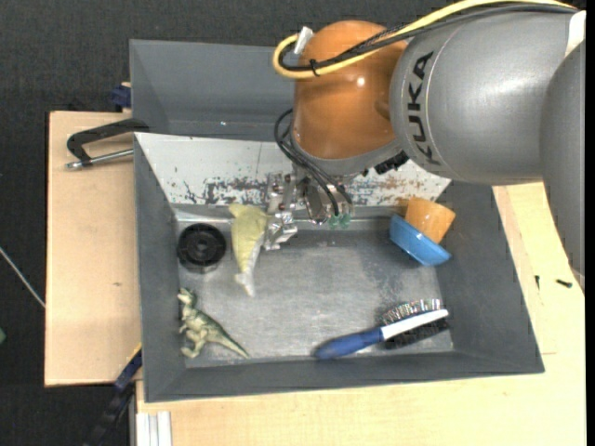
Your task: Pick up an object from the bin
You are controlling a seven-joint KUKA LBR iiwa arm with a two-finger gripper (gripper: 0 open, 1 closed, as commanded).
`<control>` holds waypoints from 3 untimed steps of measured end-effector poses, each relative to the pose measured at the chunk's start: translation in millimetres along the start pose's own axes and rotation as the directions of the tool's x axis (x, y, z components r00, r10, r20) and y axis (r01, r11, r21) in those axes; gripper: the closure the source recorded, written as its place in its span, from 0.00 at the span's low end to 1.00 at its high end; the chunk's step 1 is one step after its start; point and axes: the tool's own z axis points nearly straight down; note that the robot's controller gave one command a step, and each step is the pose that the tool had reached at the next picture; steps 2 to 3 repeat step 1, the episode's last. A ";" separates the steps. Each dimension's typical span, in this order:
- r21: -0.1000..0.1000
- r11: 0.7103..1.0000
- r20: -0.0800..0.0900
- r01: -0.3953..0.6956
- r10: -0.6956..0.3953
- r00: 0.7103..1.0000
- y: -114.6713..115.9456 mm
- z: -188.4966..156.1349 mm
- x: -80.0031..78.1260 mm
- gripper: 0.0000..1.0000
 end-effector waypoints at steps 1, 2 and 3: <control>0.002 0.989 -0.001 0.150 -0.150 0.989 -23.3 -70.2 -6.4 1.00; 0.002 0.989 -0.001 0.150 -0.150 0.989 -23.3 -70.2 -6.4 1.00; 0.002 0.989 -0.001 0.150 -0.150 0.989 -23.3 -70.2 -6.4 1.00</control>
Offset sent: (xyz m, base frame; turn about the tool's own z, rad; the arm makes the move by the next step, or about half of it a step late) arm 0.0062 -0.0226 0.0653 -0.1517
